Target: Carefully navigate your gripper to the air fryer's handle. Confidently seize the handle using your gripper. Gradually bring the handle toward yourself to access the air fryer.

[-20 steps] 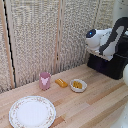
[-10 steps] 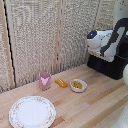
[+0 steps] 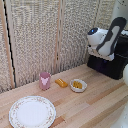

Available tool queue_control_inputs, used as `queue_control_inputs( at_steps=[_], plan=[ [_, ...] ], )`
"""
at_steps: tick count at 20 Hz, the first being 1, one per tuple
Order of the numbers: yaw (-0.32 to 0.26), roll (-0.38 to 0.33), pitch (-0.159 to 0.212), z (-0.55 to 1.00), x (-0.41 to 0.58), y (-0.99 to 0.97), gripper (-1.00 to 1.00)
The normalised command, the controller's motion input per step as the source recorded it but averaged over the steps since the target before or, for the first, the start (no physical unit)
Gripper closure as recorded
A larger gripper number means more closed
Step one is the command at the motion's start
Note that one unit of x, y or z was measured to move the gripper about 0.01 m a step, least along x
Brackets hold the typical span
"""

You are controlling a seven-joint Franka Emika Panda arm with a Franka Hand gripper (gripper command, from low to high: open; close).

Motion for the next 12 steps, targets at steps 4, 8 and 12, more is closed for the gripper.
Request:
queue_control_inputs(
  at_steps=[4, 8, 12],
  plan=[
    [-0.144, 0.231, 0.023, 0.0, 0.002, 0.53, 1.0],
    [-0.124, 0.203, -0.013, 0.02, -0.018, 0.6, 1.0],
    [-0.103, 0.174, -0.03, 0.0, -0.02, 0.68, 1.0]
  ],
)
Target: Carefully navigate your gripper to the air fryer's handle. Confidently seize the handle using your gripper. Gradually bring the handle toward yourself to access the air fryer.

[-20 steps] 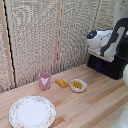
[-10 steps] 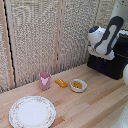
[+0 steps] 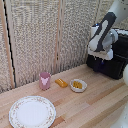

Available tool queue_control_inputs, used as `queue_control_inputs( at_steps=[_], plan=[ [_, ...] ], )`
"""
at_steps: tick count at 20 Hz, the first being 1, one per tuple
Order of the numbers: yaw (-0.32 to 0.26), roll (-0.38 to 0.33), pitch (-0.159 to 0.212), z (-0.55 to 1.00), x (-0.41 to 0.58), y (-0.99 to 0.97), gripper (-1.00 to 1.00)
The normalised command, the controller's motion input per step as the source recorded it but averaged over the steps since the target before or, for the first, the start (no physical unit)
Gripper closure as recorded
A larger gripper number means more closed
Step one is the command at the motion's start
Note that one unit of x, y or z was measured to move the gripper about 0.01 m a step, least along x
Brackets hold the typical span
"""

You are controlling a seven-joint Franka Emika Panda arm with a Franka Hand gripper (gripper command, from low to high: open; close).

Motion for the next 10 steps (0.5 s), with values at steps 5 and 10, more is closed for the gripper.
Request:
queue_control_inputs(
  at_steps=[5, 10],
  plan=[
    [-0.104, 0.138, -0.009, -0.09, 0.0, 0.74, 1.0],
    [-0.1, 0.047, -0.027, -0.35, 0.002, 0.85, 1.0]
  ],
)
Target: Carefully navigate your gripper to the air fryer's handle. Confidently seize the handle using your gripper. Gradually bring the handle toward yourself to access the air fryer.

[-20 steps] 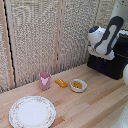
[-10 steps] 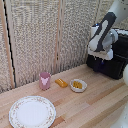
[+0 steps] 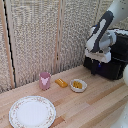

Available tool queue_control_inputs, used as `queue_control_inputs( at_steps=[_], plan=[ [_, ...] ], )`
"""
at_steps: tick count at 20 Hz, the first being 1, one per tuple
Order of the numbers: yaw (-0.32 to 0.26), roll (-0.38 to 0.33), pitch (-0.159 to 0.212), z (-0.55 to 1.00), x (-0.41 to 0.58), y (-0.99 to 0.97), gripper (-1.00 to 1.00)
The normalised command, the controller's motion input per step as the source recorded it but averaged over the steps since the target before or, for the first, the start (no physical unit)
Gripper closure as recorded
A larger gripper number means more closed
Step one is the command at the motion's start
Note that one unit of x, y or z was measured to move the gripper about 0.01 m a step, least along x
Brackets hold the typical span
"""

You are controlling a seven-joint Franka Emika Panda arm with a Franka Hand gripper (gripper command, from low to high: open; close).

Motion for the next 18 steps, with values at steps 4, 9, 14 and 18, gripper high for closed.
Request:
queue_control_inputs(
  at_steps=[4, 9, 14, 18],
  plan=[
    [-0.074, 0.015, -0.066, -0.45, 0.0, 0.92, 1.0],
    [-0.102, 0.059, 0.004, -0.26, 0.046, 0.84, 1.0],
    [-0.145, 0.022, 0.0, -0.05, 0.0, 0.76, 1.0],
    [-0.145, 0.006, 0.0, 0.0, 0.0, 0.76, 1.0]
  ],
)
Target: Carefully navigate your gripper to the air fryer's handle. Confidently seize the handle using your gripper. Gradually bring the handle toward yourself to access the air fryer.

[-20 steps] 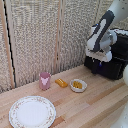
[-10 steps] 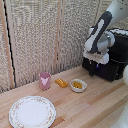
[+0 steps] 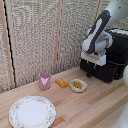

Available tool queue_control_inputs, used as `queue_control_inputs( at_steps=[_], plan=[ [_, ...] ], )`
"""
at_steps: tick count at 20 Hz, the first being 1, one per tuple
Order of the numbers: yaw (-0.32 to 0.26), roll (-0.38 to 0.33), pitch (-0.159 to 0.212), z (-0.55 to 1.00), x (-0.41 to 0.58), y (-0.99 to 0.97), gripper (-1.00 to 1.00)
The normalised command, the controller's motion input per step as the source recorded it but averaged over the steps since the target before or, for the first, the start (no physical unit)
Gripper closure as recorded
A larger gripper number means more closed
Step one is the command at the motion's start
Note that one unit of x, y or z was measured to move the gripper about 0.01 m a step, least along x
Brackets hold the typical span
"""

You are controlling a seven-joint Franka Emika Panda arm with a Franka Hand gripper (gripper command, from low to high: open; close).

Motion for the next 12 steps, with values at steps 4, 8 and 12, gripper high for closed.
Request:
queue_control_inputs(
  at_steps=[4, 8, 12],
  plan=[
    [-0.148, 0.002, 0.0, 0.0, 0.0, 0.76, 1.0],
    [-0.149, 0.001, -0.011, 0.02, 0.02, 0.65, -1.0],
    [-0.034, -0.094, -0.018, 0.39, 0.024, 0.11, -1.0]
  ],
)
